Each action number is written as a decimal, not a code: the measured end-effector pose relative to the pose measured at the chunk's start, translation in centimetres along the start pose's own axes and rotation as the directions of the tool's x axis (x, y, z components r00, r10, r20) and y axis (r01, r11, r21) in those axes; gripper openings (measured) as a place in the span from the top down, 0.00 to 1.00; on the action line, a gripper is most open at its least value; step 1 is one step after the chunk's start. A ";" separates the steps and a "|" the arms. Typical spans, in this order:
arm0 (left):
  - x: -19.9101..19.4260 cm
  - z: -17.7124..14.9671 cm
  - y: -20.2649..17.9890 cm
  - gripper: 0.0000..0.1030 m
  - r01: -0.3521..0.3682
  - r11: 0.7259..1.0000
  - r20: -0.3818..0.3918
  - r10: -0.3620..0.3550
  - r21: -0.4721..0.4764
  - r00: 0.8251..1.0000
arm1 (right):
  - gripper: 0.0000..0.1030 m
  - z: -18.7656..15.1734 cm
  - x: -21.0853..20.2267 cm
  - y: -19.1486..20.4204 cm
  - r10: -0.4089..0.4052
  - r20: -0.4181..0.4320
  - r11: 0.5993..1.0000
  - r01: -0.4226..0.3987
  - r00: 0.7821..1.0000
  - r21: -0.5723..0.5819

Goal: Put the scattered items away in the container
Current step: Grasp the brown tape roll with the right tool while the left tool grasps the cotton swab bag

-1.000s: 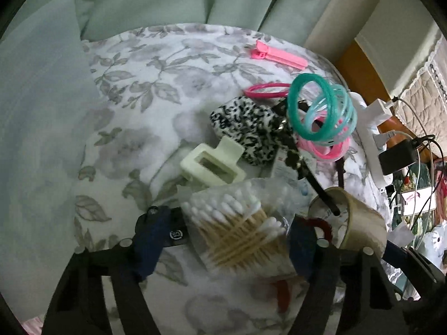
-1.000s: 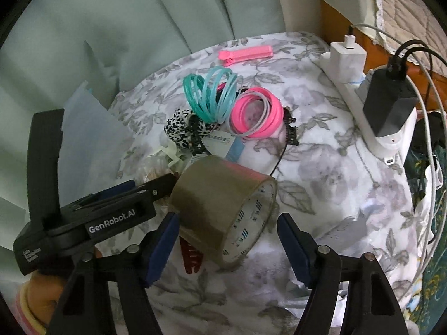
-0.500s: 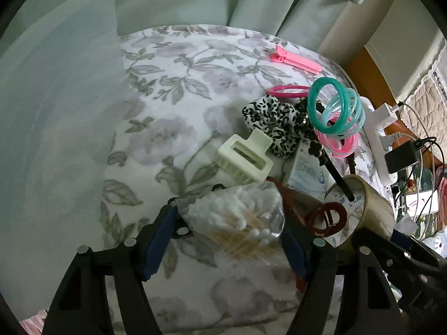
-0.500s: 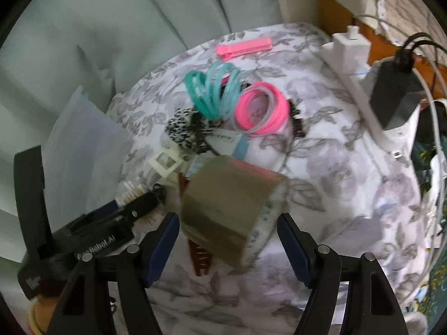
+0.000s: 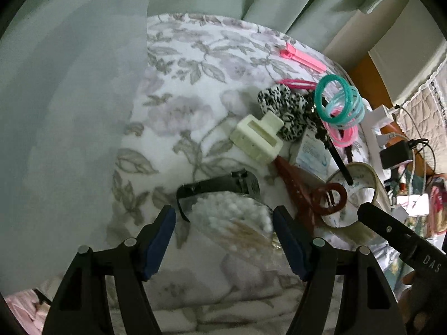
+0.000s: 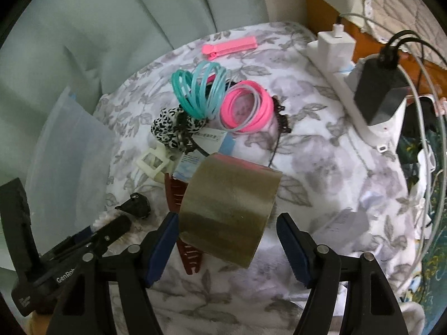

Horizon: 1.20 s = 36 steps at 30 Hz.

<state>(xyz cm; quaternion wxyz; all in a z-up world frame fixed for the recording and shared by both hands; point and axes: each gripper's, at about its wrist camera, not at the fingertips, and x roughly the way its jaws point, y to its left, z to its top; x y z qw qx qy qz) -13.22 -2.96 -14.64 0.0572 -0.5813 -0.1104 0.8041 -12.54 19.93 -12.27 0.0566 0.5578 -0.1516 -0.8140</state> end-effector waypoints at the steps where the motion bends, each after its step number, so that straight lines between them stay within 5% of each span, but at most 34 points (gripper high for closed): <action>1: 0.2 -0.2 0.1 0.29 0.020 1.000 -0.011 -0.020 -0.013 1.000 | 0.27 -0.2 -0.1 -0.1 -0.002 0.001 1.000 0.002 1.000 0.003; 14: 1.4 -3.2 -0.2 0.31 0.088 0.995 -0.123 -0.092 -0.036 0.988 | 0.35 -1.9 -1.8 -2.4 -0.041 0.006 0.998 0.041 0.999 0.038; 30: 3.0 -4.8 -1.4 0.31 0.089 0.995 -0.200 -0.097 -0.049 0.975 | 0.35 -1.8 -0.3 -2.0 -0.030 0.005 0.999 0.030 1.000 0.021; 36: 2.5 -4.6 -2.0 0.53 0.096 0.994 -0.167 -0.103 -0.052 0.981 | 0.36 -1.5 -0.1 -2.0 -0.016 0.022 1.000 0.015 1.000 0.023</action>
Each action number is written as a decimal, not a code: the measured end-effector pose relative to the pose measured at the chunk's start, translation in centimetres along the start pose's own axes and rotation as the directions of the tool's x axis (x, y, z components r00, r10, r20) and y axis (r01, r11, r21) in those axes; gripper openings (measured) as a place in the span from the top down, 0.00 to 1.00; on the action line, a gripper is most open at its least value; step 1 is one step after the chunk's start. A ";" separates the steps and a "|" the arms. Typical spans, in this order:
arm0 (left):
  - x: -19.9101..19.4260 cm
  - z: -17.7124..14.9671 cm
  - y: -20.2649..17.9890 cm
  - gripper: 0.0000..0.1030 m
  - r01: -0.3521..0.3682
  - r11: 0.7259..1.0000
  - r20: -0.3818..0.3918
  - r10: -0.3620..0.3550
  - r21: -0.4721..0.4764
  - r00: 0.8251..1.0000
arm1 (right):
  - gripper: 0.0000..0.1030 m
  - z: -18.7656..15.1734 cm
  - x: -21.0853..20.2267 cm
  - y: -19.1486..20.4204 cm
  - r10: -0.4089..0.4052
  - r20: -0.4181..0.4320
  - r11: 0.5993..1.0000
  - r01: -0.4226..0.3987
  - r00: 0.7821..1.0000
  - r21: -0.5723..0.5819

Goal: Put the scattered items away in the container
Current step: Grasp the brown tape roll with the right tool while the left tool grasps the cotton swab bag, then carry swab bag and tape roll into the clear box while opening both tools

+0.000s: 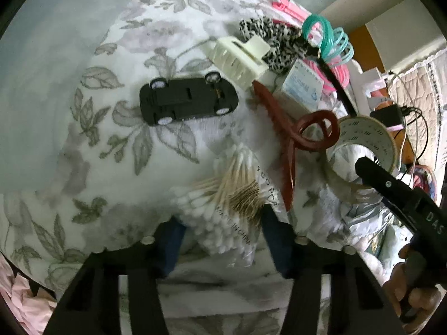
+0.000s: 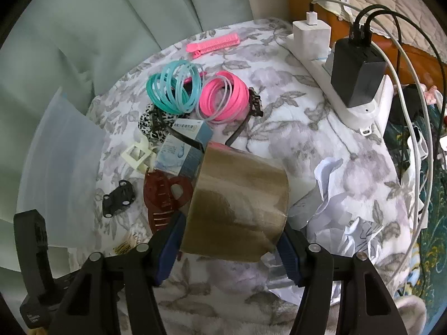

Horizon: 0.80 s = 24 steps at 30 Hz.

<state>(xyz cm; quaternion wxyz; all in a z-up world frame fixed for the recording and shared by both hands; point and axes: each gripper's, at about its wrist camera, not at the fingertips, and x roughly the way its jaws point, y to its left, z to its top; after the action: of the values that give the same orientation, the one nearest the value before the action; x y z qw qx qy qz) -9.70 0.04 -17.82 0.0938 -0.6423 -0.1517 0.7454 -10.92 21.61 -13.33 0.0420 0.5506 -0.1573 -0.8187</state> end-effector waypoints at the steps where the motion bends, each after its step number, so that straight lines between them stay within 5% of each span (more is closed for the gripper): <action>1: -0.1 0.0 -0.1 0.55 0.005 1.000 0.006 -0.005 -0.001 1.000 | 0.36 0.0 0.0 0.0 0.002 0.001 1.000 -0.002 1.000 0.001; 18: -3.4 -0.4 -2.9 0.60 0.018 0.998 0.123 -0.026 0.066 0.992 | 0.43 -0.4 -3.4 -0.5 0.030 0.069 0.999 -0.032 0.997 0.022; 24: -7.1 -1.2 -1.2 0.60 0.035 0.996 0.160 -0.048 0.084 0.986 | 0.44 -1.3 -4.4 -0.4 0.023 0.078 1.000 -0.025 0.997 0.017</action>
<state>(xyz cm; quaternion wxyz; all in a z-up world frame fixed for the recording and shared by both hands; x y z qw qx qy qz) -7.46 -1.06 -10.95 0.1228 -0.5722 -0.1418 0.7984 -7.94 22.79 -10.02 0.0407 0.5166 -0.1728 -0.8376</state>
